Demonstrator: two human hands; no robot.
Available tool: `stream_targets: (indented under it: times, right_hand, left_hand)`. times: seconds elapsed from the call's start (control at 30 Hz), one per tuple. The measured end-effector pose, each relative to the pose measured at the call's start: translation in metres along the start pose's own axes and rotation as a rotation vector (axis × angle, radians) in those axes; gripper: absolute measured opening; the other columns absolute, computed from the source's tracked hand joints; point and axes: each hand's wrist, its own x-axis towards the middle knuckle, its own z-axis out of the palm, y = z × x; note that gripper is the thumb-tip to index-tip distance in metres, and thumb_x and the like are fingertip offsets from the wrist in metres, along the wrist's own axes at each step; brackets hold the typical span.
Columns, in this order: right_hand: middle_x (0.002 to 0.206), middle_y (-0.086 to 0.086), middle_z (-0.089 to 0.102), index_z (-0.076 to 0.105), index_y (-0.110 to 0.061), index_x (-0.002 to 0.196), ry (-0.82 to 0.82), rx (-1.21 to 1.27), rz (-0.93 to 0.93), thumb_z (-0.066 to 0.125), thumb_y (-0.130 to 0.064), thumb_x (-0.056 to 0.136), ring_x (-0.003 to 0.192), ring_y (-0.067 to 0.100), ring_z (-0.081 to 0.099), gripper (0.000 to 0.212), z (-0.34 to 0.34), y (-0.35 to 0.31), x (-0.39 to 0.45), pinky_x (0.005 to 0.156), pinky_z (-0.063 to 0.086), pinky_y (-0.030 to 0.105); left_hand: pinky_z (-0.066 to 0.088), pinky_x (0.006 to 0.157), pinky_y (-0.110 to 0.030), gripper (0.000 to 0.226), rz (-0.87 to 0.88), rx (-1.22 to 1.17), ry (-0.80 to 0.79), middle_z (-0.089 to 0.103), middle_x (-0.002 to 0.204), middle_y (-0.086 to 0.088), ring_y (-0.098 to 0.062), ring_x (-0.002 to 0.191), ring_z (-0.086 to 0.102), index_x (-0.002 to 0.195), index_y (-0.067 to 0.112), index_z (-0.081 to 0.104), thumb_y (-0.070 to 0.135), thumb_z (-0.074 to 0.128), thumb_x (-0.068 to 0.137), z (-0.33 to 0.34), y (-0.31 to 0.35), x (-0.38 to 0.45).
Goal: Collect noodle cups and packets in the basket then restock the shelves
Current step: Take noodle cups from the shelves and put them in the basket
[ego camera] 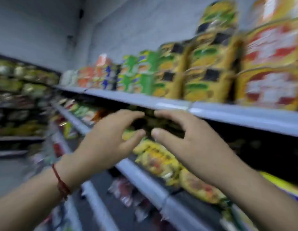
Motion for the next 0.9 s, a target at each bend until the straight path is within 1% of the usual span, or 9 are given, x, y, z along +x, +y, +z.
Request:
stream_targets:
  times: [0.07, 0.17, 0.27, 0.37, 0.43, 0.53, 0.7, 0.83, 0.9]
  right_hand:
    - [0.125, -0.023, 0.053, 0.057, -0.034, 0.131, -0.221, 0.083, 0.040, 0.062, -0.042, 0.089, 0.112, -0.013, 0.044, 0.044, 0.091, -0.002, -0.006, 0.088, 0.026, -0.005]
    - [0.132, -0.010, 0.058, 0.057, -0.030, 0.133, -0.499, 0.192, 0.162, 0.064, -0.039, 0.090, 0.117, 0.004, 0.054, 0.045, 0.232, -0.010, -0.024, 0.093, 0.036, 0.013]
    - [0.135, -0.006, 0.057, 0.058, -0.027, 0.132, -0.785, 0.273, 0.318, 0.064, -0.038, 0.090, 0.124, 0.009, 0.052, 0.043, 0.377, -0.015, -0.059, 0.096, 0.036, 0.018]
    - [0.134, -0.005, 0.059, 0.058, -0.022, 0.133, -1.056, 0.346, 0.506, 0.065, -0.036, 0.091, 0.122, 0.007, 0.054, 0.045, 0.506, -0.013, -0.110, 0.095, 0.039, 0.018]
    - [0.117, -0.003, 0.065, 0.063, -0.017, 0.125, -1.195, 0.366, 0.668, 0.065, -0.028, 0.093, 0.110, 0.009, 0.060, 0.034, 0.576, -0.012, -0.148, 0.087, 0.042, 0.017]
    - [0.090, -0.003, 0.067, 0.069, -0.022, 0.096, -1.331, 0.361, 0.894, 0.064, -0.024, 0.093, 0.087, 0.012, 0.063, 0.006, 0.663, -0.004, -0.209, 0.080, 0.048, 0.025]
    - [0.098, 0.017, 0.070, 0.069, 0.004, 0.104, -1.472, 0.346, 1.106, 0.056, -0.024, 0.097, 0.087, 0.023, 0.064, 0.032, 0.785, 0.014, -0.289, 0.069, 0.040, 0.027]
    - [0.097, 0.028, 0.069, 0.067, 0.005, 0.101, -1.398, 0.457, 1.253, 0.063, -0.034, 0.085, 0.091, 0.043, 0.067, 0.042, 0.886, 0.028, -0.329, 0.070, 0.050, 0.032]
    - [0.095, 0.016, 0.072, 0.070, -0.006, 0.103, -1.364, 0.509, 1.296, 0.062, -0.044, 0.086, 0.088, 0.034, 0.069, 0.043, 0.936, 0.033, -0.348, 0.080, 0.057, 0.039]
  left_hand:
    - [0.044, 0.095, -0.029, 0.056, -0.194, 0.081, -0.179, 0.059, 0.131, 0.005, -0.013, 0.116, 0.056, 0.134, 0.023, 0.055, 0.057, 0.044, 0.091, -0.002, -0.050, -0.094]
    - [0.046, 0.091, -0.033, 0.067, -0.517, 0.156, -0.430, 0.056, 0.131, 0.002, -0.020, 0.115, 0.058, 0.137, 0.024, 0.051, 0.064, 0.033, 0.087, -0.011, -0.116, -0.233]
    - [0.047, 0.092, -0.034, 0.074, -0.835, 0.196, -0.621, 0.054, 0.134, 0.002, -0.023, 0.114, 0.059, 0.140, 0.029, 0.047, 0.070, 0.026, 0.082, -0.022, -0.178, -0.361]
    - [0.045, 0.093, -0.031, 0.056, -1.204, 0.099, -0.700, 0.055, 0.136, 0.002, -0.020, 0.118, 0.057, 0.140, 0.030, 0.048, 0.059, 0.046, 0.092, -0.028, -0.231, -0.482]
    - [0.043, 0.087, -0.026, 0.049, -1.409, 0.038, -0.759, 0.058, 0.134, 0.001, -0.019, 0.120, 0.056, 0.139, 0.027, 0.049, 0.049, 0.052, 0.095, -0.025, -0.250, -0.553]
    - [0.043, 0.086, -0.026, 0.051, -1.740, -0.063, -0.892, 0.060, 0.132, -0.007, -0.023, 0.118, 0.057, 0.139, 0.020, 0.048, 0.048, 0.050, 0.097, -0.009, -0.263, -0.647]
    - [0.037, 0.102, -0.030, 0.067, -2.154, -0.150, -0.897, 0.050, 0.144, -0.012, -0.026, 0.129, 0.050, 0.142, 0.009, 0.045, 0.058, 0.044, 0.096, 0.027, -0.282, -0.775]
    - [0.042, 0.102, -0.035, 0.089, -2.283, -0.113, -0.735, 0.058, 0.136, -0.013, -0.028, 0.122, 0.055, 0.131, 0.004, 0.057, 0.077, 0.041, 0.081, 0.076, -0.319, -0.847]
    - [0.046, 0.097, -0.036, 0.075, -2.298, -0.119, -0.689, 0.065, 0.122, -0.011, -0.028, 0.110, 0.061, 0.118, 0.006, 0.062, 0.072, 0.045, 0.086, 0.106, -0.336, -0.872]
